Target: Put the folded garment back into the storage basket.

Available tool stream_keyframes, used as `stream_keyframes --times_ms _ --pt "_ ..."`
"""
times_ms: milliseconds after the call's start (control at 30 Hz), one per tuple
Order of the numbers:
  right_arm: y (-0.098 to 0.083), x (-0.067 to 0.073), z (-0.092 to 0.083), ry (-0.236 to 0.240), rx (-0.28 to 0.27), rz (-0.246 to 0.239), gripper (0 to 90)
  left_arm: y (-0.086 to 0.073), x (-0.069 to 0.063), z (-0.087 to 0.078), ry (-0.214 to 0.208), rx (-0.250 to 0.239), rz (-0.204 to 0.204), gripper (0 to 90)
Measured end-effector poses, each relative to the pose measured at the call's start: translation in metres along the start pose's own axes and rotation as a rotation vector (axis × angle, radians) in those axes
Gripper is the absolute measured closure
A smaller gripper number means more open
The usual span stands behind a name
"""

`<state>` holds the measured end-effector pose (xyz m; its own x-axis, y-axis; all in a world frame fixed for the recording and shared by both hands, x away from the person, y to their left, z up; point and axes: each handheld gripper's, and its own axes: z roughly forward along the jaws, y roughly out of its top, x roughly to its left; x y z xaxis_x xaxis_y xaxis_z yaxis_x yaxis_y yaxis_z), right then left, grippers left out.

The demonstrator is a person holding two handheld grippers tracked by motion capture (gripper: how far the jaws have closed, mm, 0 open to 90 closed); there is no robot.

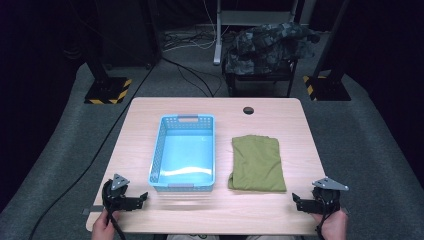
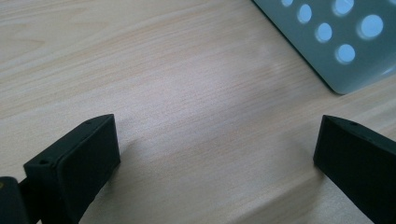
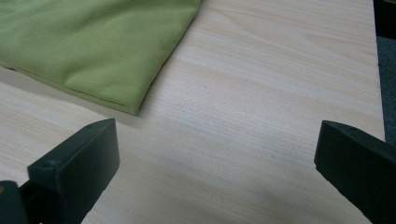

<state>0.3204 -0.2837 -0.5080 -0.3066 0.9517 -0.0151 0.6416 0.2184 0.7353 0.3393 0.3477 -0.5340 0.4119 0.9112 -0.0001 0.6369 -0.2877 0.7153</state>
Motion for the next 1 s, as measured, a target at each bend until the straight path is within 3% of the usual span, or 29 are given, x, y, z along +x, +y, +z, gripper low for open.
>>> stream_keyframes --times_ms 1000 --pt "0.029 0.017 -0.011 0.014 -0.025 -0.057 0.0 0.0 0.0 0.0 0.001 0.0 -0.001 0.0"
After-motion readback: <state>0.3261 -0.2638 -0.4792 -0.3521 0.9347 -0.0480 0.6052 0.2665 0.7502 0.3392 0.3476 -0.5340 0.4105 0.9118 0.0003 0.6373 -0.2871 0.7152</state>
